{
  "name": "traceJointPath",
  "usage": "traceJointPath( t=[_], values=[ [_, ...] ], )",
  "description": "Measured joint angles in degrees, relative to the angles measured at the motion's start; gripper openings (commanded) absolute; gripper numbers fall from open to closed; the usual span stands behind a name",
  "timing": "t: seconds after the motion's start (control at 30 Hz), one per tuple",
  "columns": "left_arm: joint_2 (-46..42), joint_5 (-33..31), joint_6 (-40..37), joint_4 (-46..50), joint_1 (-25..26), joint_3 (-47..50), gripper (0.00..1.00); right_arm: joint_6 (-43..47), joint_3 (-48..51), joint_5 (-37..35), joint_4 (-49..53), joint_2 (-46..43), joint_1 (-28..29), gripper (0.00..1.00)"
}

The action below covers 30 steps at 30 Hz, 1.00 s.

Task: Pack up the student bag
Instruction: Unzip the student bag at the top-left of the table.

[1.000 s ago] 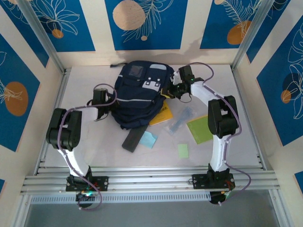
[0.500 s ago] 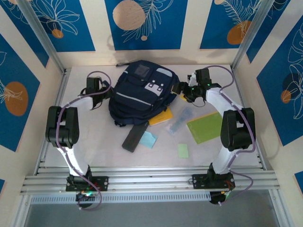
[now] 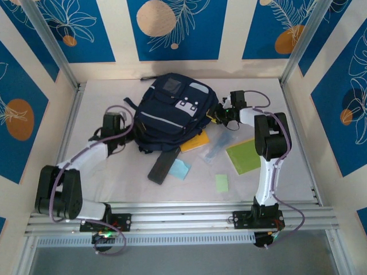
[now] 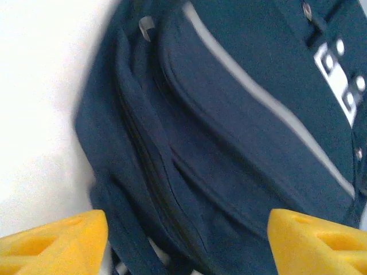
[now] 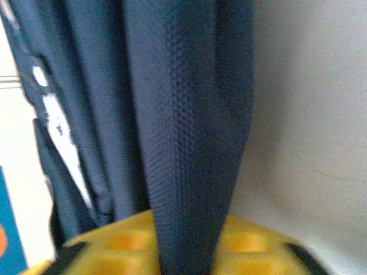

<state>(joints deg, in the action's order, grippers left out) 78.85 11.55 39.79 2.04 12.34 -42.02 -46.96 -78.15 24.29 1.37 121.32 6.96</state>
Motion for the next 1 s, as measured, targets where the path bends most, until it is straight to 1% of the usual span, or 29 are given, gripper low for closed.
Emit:
traceJointPath(
  t=[0.1, 0.2, 0.33, 0.5, 0.67, 0.77, 0.87, 0.93, 1.0],
  values=[
    [0.3, -0.3, 4.7, -2.9, 4.2, 4.2, 0.78, -2.6, 2.2, 1.1, -3.5, -2.1, 0.4, 0.00],
    [3.9, -1.5, 7.9, -6.5, 6.4, 5.0, 0.78, -4.8, 6.4, 1.2, -4.7, -7.0, 0.7, 0.00],
    [11.4, -3.0, 10.2, -13.6, 6.9, 3.6, 0.78, -7.3, 11.0, -0.2, -4.4, -15.0, 2.3, 0.00],
    [20.4, -6.8, 9.7, -18.5, 6.6, -4.3, 0.78, -10.3, 12.8, -3.9, -3.1, -22.1, 4.7, 0.00],
    [28.4, -8.9, 5.4, -19.0, 5.1, -15.1, 0.78, -15.4, 13.1, -9.0, -1.7, -23.9, 7.4, 0.00],
    [29.0, -8.7, 0.2, -15.0, 4.1, -19.2, 0.77, -19.8, 13.2, -10.9, -1.8, -23.9, 8.2, 0.00],
    [27.6, -8.1, -6.1, -10.7, 3.7, -20.8, 0.76, -24.2, 12.9, -12.0, -1.8, -23.6, 8.8, 0.00],
    [24.1, -6.8, -10.3, -7.3, 3.7, -20.0, 0.75, -26.9, 12.2, -12.4, -1.3, -22.8, 9.1, 0.00],
    [19.8, -5.4, -12.9, -5.2, 3.8, -18.0, 0.73, -29.2, 10.6, -12.4, -0.5, -21.8, 9.4, 0.00]
  ],
)
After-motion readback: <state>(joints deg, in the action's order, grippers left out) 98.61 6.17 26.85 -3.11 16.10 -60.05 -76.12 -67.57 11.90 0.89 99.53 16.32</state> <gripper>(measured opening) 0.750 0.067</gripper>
